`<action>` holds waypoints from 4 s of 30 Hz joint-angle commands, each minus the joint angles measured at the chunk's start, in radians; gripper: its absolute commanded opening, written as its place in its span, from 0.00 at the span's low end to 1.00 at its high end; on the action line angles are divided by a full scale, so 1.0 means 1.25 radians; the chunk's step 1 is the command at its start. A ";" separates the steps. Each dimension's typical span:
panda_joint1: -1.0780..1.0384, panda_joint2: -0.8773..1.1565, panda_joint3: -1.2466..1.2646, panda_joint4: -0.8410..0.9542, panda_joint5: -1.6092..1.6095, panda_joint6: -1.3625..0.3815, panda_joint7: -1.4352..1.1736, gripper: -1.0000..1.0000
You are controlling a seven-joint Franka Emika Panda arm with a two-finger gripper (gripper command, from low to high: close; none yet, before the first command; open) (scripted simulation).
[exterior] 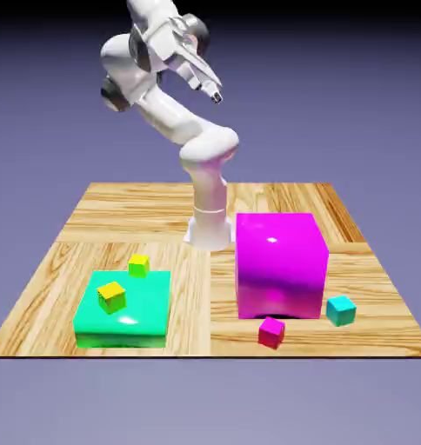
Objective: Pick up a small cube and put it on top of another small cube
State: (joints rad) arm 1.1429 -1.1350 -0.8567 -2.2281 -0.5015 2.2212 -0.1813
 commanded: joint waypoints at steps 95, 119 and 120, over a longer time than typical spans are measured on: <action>-0.841 -0.353 0.895 0.552 0.485 -0.720 1.136 0.00; -1.537 -0.322 1.528 0.597 0.839 -0.761 1.889 0.00; -1.566 -0.321 1.554 0.599 0.854 -0.763 1.920 0.00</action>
State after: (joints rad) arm -0.8141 -1.5361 1.0858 -1.4790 0.5657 1.2689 2.2185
